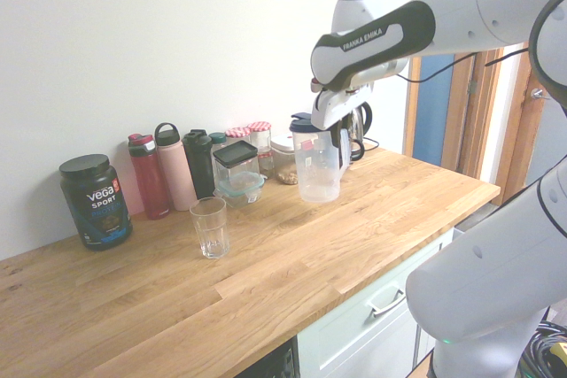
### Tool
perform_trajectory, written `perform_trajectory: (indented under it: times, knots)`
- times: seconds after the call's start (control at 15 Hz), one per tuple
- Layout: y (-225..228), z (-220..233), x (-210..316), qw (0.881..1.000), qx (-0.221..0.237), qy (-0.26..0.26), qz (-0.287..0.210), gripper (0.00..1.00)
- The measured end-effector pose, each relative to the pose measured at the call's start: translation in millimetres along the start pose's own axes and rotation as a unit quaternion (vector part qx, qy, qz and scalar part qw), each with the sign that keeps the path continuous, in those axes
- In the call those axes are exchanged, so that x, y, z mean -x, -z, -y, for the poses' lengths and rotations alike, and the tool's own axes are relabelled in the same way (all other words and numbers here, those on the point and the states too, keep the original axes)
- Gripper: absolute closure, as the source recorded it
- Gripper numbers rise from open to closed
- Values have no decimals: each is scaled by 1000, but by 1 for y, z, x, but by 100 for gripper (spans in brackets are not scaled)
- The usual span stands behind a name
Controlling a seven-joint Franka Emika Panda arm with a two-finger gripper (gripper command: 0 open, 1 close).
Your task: Pour me some water
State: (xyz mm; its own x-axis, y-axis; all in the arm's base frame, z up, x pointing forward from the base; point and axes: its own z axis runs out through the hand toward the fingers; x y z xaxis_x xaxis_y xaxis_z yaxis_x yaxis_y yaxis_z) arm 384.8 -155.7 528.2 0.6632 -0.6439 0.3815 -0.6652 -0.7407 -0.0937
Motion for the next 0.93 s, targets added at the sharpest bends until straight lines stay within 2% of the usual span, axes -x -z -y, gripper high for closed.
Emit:
perform_trajectory:
  times: [0.2, 0.4, 0.6, 0.93]
  knots:
    - [-18, -25, -2, 996, -10, -79, -40, 100]
    - [-35, -36, -5, 985, -16, -152, -83, 100]
    - [-51, -29, -2, 982, -14, -167, -88, 100]
    - [-67, -13, 3, 984, -4, -157, -82, 100]
